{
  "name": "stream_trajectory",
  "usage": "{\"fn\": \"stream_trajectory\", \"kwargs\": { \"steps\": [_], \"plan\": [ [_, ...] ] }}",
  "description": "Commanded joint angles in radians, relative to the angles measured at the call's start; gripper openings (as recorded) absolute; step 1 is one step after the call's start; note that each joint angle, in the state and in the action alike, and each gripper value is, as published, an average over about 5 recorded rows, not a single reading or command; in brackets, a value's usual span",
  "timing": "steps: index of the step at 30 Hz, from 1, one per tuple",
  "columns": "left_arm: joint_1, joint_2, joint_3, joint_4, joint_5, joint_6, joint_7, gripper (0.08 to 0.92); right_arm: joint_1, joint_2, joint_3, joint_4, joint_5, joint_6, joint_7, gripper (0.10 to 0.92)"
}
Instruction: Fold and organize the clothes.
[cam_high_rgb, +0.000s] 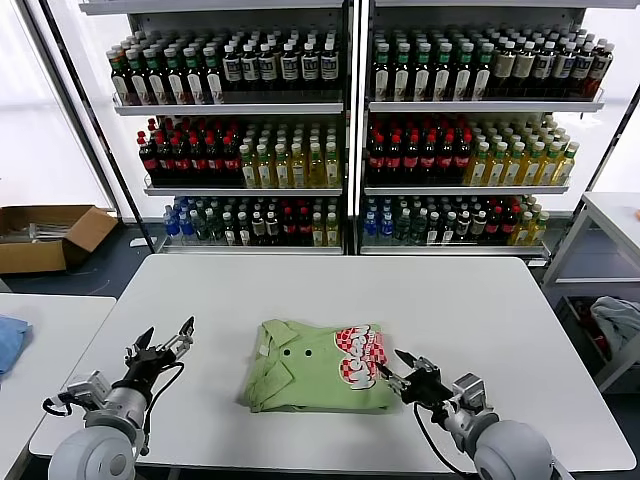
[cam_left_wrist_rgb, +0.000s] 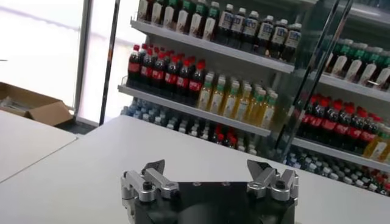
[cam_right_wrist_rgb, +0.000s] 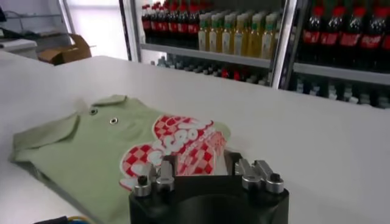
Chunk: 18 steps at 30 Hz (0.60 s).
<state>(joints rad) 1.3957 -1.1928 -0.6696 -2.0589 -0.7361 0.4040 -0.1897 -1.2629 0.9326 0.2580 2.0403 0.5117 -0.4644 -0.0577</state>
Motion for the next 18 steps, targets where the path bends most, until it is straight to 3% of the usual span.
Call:
{"fn": "stream_trajectory", "kwargs": {
  "steps": [1, 9, 18],
  "plan": [
    [0.006, -0.004, 0.008, -0.001, 0.004, 0.000, 0.004, 0.823, 0.188, 0.236, -0.168, -0.154, -0.090, 0.069, 0.071, 0.585],
    [0.040, -0.004, -0.008, -0.009, 0.006, -0.014, 0.017, 0.823, 0.263, 0.327, -0.233, -0.360, -0.211, 0.081, 0.073, 0.798],
    [0.062, -0.019, -0.012, -0.004, 0.006, -0.027, 0.028, 0.823, 0.252, 0.306, -0.260, -0.352, -0.191, -0.035, 0.071, 0.823]
  ]
}}
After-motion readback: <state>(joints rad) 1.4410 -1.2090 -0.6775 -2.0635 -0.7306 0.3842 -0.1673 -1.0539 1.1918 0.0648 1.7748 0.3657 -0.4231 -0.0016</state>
